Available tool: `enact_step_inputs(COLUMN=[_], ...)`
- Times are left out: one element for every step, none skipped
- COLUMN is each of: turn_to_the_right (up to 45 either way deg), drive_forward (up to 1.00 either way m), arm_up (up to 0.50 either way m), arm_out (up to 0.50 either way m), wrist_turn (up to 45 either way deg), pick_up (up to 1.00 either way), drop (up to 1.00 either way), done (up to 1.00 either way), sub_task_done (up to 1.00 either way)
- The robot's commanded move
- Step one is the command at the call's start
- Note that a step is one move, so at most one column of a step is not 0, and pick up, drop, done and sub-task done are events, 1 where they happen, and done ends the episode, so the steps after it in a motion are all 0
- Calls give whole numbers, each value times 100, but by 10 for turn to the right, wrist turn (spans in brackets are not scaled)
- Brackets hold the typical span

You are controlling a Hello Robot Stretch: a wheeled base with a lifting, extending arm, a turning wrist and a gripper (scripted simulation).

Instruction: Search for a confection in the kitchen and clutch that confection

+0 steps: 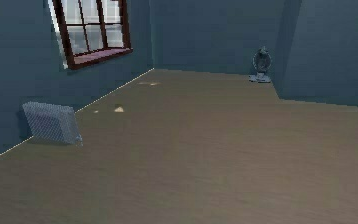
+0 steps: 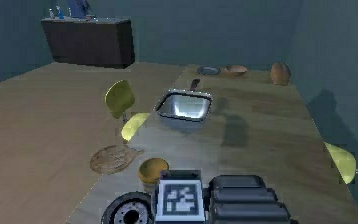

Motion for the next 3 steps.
enact_step_inputs(turn_to_the_right=[0,0,0], drive_forward=[0,0,0], arm_up=[0,0,0], arm_out=[18,0,0], wrist_turn=[0,450,450], pick_up=[0,0,0], drop=[0,0,0], done=[0,0,0], sub_task_done=[0,0,0])
